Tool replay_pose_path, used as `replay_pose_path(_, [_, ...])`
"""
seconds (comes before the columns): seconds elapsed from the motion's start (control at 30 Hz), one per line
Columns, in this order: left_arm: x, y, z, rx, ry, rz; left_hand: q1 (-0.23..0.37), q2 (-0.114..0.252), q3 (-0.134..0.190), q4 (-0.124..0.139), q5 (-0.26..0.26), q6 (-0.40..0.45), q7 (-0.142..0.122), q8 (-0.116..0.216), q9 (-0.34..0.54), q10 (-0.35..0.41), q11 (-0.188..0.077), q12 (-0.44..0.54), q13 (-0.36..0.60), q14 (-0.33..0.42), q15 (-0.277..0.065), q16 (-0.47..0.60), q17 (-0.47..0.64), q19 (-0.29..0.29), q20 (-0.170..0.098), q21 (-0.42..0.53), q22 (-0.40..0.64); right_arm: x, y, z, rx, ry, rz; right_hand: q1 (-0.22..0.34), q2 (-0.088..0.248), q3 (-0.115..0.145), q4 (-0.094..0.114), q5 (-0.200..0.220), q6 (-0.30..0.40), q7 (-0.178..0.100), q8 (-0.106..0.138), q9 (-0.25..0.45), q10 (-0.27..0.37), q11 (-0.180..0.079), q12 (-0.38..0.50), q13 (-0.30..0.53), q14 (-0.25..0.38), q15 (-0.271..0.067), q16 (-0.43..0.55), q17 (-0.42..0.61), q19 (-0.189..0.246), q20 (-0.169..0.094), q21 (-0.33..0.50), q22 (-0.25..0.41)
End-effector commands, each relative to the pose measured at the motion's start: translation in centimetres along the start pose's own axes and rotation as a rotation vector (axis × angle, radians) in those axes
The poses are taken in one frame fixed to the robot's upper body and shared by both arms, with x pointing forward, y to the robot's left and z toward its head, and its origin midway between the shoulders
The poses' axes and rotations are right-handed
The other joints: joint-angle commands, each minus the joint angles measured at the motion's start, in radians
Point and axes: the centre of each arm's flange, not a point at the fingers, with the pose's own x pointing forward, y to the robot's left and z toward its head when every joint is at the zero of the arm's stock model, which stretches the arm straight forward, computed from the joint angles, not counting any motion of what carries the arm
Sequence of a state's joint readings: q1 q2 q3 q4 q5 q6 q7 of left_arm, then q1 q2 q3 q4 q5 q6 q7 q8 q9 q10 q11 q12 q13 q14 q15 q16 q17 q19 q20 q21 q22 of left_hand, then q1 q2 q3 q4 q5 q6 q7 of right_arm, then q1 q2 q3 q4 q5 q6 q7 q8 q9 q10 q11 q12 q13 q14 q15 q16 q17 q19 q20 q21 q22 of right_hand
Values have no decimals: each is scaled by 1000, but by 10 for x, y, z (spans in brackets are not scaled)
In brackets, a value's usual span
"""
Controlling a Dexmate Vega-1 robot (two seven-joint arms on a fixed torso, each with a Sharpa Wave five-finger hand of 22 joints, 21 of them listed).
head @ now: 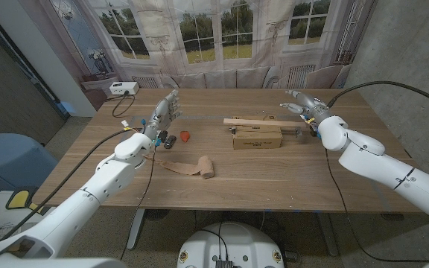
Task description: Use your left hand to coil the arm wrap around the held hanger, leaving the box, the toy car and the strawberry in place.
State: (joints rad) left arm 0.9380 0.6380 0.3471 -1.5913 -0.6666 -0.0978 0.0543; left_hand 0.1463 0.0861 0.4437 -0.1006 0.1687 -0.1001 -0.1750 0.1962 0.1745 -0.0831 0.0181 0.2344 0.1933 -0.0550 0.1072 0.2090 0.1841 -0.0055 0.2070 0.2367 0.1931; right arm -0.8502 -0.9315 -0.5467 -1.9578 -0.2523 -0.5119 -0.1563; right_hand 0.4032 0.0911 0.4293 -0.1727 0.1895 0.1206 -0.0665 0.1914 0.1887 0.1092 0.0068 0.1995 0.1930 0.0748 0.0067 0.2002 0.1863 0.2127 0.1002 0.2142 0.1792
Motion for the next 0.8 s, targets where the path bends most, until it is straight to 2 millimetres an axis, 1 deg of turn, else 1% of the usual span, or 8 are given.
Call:
replay_pose_path(0.03, [16,4,-1,1,13,-15,-7,-6,2,6,8,8,0,-1,6,2,4,-1,4,7,0,-4,1,5,6,0,3,5,9,-7,-71,69,52,13,-2,4,-1,5,-8,-4,-5,1,1,0,-3,4,5,-6,2,-1,0,5,-2,2])
replay_pose_path(0.4, [32,7,-7,-8,18,-35,-9,-6,2,6,8,8,1,-2,6,2,4,-2,4,9,1,-5,2,5,6,0,3,1,12,-9,-119,98,112,23,-6,6,-1,5,-16,-4,-5,2,-2,4,-3,4,10,-7,3,-1,4,9,-1,2])
replay_pose_path(0.5, [35,7,-8,-10,17,-42,-10,-6,2,7,8,8,1,-3,6,1,5,-3,4,9,1,-6,2,4,6,-1,3,0,13,-10,-139,112,131,41,0,18,-6,11,-25,-8,-6,2,-7,-2,-4,5,9,-7,1,-1,3,11,-2,2])
replay_pose_path(0.6, [38,7,-8,-11,16,-46,-10,-7,2,7,8,8,0,-3,6,1,4,-3,4,10,1,-6,2,5,6,-1,3,-3,15,-11,-158,124,142,63,4,31,-11,19,-35,-11,-6,2,-13,-2,-6,5,8,-8,0,-1,2,12,-4,2])
replay_pose_path(0.7, [40,7,-8,-11,17,-48,-11,-7,2,7,8,8,0,-3,6,2,7,-3,4,10,1,-7,2,4,6,-1,3,-6,16,-11,-173,131,149,71,2,36,-12,22,-42,-12,-7,2,-16,-1,-6,5,7,-9,-1,-1,2,13,-4,2])
replay_pose_path(0.8, [44,6,-8,-10,17,-55,-11,-7,1,7,9,8,0,-4,6,2,7,-3,5,10,1,-7,2,5,6,-1,4,-8,18,-12,-183,141,167,76,-4,37,-13,22,-51,-13,-9,2,-20,-7,-7,5,6,-10,-1,-1,1,14,-5,2])
